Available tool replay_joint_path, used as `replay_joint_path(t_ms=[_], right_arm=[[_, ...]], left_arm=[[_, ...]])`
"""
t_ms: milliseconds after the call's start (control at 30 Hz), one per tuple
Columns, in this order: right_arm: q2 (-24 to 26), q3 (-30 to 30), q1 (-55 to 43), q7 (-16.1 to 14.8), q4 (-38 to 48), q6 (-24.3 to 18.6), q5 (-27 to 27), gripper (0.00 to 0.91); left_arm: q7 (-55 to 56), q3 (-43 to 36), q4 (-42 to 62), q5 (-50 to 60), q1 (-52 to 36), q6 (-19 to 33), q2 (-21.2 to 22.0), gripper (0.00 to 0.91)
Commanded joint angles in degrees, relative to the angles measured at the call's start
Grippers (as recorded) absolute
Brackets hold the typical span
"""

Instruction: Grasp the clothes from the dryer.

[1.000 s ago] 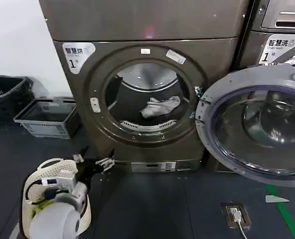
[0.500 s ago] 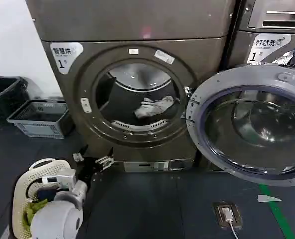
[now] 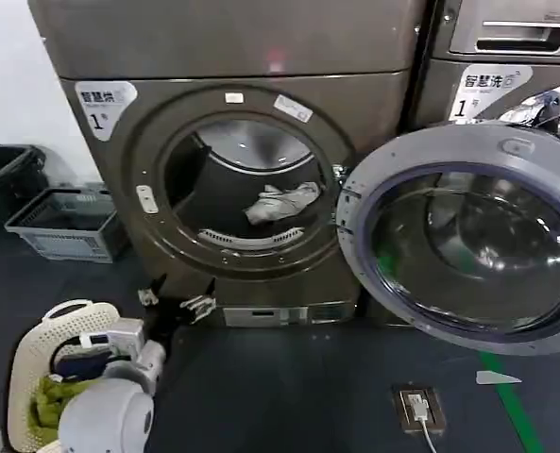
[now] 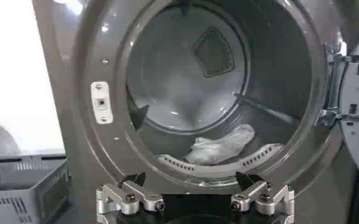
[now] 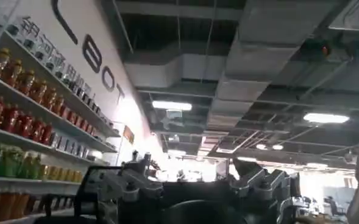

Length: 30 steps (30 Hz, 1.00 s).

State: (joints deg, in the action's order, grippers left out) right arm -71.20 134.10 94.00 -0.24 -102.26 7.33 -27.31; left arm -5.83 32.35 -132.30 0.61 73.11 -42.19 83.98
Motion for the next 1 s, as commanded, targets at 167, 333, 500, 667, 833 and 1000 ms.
replay_joint_path(t_ms=[167,333,500,667,833,1000], right_arm=[[-0.2,0.1,0.1,0.0,0.8,-0.3,0.0,0.907],[-0.1,-0.2,0.1,-0.1,1.0,-0.4,0.1,0.907],[0.4,-0.4,-0.1,0.0,0.7,-0.2,-0.1,0.907],[0.2,-0.6,-0.1,0.4,0.8,-1.2,-0.2,0.907],[0.2,-0.3,-0.1,1.2,0.9,-1.2,-0.3,0.907],[-0.2,0.1,0.1,1.6,0.4,-0.7,-1.8,0.907]], left_arm=[[-0.1,-0.1,0.2,0.2,-0.2,-2.8,0.4,0.907],[-0.1,-0.1,0.4,0.2,0.4,-2.8,0.6,0.907],[0.0,-0.4,0.0,0.2,0.3,-2.8,0.8,0.907],[0.0,-0.3,0.1,0.3,-0.2,-2.8,0.6,0.907],[0.0,-0.4,0.1,0.3,0.3,-2.8,0.6,0.907],[0.0,-0.3,0.3,0.2,0.3,-2.8,0.6,0.907]])
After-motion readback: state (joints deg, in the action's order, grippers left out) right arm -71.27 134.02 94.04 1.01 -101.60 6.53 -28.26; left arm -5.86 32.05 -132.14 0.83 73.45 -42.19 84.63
